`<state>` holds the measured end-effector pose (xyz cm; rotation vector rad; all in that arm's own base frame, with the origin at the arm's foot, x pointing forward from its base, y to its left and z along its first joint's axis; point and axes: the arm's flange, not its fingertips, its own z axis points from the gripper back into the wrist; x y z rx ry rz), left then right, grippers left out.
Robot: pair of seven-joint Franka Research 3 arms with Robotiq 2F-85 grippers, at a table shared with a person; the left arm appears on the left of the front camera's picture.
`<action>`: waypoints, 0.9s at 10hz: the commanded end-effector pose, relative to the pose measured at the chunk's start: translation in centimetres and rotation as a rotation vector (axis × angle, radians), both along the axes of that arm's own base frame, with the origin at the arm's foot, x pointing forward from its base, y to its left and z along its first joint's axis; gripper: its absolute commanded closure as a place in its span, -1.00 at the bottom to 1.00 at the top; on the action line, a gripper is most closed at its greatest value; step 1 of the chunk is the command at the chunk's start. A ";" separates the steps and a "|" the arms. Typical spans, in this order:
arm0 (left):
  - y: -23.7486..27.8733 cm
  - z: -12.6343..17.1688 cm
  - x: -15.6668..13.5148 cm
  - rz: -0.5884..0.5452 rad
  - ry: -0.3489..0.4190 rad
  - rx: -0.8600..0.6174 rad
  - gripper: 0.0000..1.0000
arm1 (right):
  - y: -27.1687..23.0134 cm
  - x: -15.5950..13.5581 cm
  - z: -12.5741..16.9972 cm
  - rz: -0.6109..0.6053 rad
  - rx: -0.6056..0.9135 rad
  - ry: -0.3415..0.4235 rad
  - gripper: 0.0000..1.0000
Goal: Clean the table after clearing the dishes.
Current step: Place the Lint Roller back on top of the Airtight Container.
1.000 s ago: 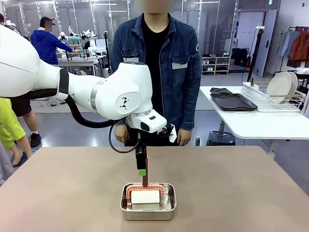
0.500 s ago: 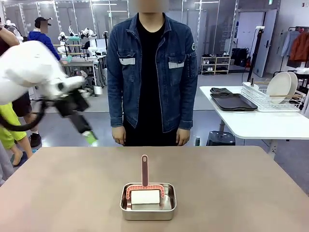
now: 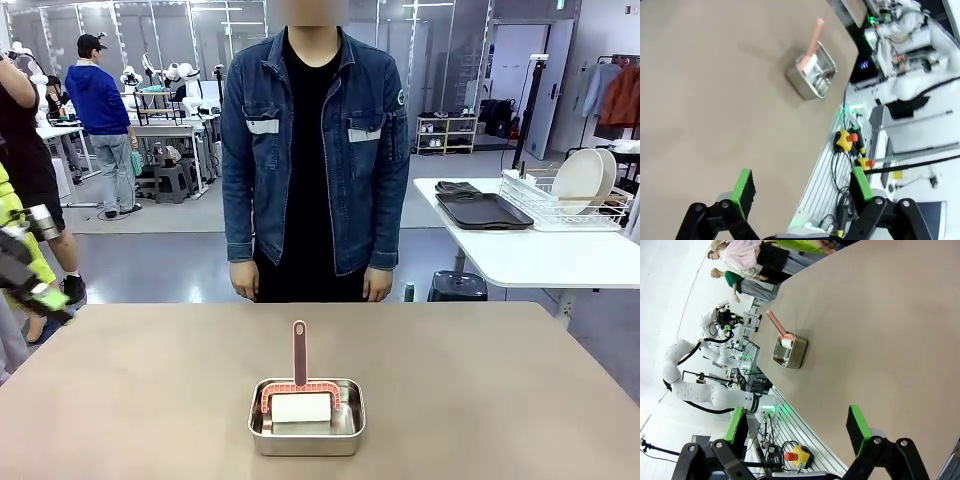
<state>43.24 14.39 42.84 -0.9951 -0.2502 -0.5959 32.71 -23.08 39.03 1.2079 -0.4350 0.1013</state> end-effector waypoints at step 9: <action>10.4 -9.6 -1.2 0.310 0.175 -0.182 -0.93 | 0.3 -0.1 0.1 -0.012 -0.003 -0.010 -1.00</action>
